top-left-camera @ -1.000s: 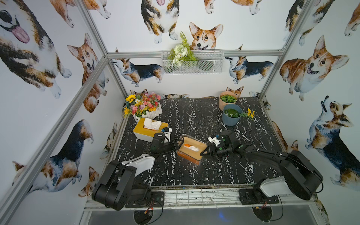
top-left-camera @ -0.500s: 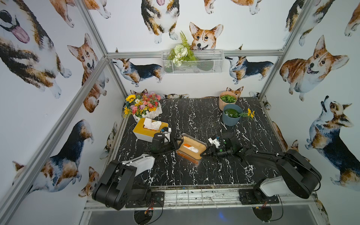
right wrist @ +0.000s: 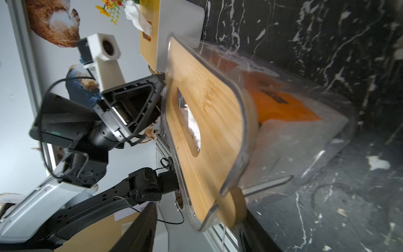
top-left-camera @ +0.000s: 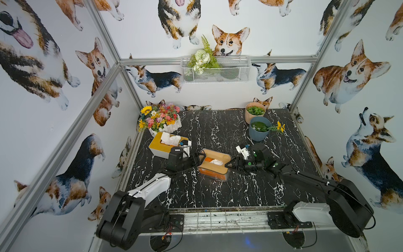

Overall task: Put the tissue paper into the tissue box
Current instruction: Close the box lid on the tissue box.

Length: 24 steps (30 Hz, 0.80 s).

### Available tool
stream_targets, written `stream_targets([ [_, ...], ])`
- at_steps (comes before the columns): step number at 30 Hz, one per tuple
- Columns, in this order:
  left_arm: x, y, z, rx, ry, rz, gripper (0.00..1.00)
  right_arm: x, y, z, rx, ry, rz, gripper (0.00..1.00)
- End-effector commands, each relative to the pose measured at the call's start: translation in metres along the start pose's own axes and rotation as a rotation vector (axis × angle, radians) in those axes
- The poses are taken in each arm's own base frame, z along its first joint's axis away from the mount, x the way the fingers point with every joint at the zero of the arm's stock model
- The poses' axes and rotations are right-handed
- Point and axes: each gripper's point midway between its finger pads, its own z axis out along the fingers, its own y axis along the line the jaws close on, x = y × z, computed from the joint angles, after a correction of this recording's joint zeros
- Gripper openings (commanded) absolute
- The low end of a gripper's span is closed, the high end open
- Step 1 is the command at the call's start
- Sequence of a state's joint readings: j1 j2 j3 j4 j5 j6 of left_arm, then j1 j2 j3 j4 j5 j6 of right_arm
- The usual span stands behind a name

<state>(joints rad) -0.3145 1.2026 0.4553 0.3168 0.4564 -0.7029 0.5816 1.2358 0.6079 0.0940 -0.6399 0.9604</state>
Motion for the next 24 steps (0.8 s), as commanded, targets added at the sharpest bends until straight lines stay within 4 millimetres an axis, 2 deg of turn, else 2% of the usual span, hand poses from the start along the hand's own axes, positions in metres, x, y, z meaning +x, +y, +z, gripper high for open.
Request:
stream_targets([
  [1,-0.004,-0.005,-0.005,-0.005,-0.001,0.052,0.68,0.0,-0.016,-0.003,0.076,-0.016,-0.048,0.62],
  [3,-0.006,-0.005,-0.006,-0.014,-0.005,0.061,0.69,0.001,-0.024,-0.003,0.096,-0.015,-0.044,0.62],
  [9,-0.004,-0.005,-0.005,-0.012,0.006,0.052,0.72,0.004,-0.039,0.0,0.142,-0.001,-0.036,0.74],
  [14,-0.009,-0.012,-0.007,0.002,-0.001,0.069,0.73,0.002,-0.042,-0.002,0.156,-0.004,-0.042,0.76],
  [18,-0.014,-0.019,-0.009,0.004,0.002,0.099,0.74,-0.005,-0.033,-0.009,0.152,-0.05,-0.082,0.76],
  [24,-0.014,-0.036,-0.008,0.038,0.005,0.121,0.76,-0.014,0.003,-0.02,0.076,-0.093,-0.167,0.78],
])
